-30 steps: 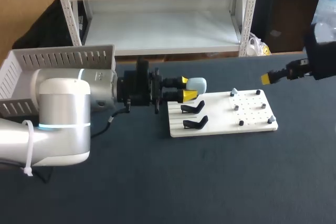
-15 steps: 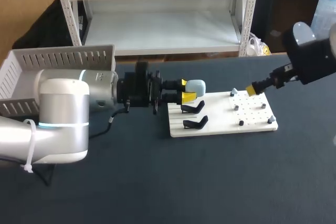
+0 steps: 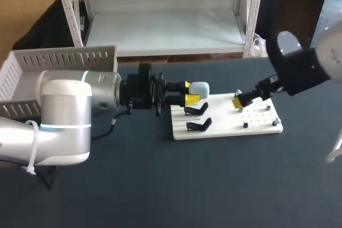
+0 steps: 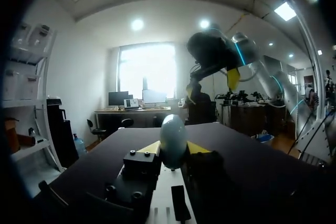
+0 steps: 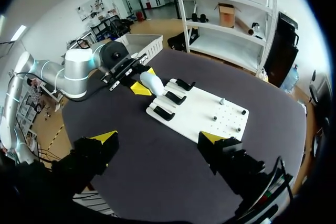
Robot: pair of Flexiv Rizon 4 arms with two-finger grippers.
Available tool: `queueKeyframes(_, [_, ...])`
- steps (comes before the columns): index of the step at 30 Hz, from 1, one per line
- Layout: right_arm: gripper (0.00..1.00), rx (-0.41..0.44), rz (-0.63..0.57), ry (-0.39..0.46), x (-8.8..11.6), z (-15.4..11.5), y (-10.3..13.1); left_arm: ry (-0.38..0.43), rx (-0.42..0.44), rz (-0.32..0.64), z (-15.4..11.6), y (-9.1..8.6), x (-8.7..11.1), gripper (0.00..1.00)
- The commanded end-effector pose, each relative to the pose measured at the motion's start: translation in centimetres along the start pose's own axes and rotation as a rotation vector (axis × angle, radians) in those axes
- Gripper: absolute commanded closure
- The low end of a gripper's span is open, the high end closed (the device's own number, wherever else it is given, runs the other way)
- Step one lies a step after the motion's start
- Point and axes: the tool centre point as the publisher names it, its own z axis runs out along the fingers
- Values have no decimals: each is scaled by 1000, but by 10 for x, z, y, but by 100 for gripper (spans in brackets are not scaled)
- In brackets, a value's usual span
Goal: Pick up each earbud case from the left stands, insert the matching earbuds, close the lid, and place the case in the box.
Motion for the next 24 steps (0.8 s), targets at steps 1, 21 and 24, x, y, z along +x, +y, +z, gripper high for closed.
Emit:
queueKeyframes(1, [0,-17,-1,8,-11,17,5,-3,2,0,0,1,1,100])
queueKeyframes(21, [0,-24,42,45,-37,72,9,-3,2,0,0,1,1,100])
queueKeyframes(24, [0,-15,54,48,-40,76,5,-3,2,0,0,1,1,100])
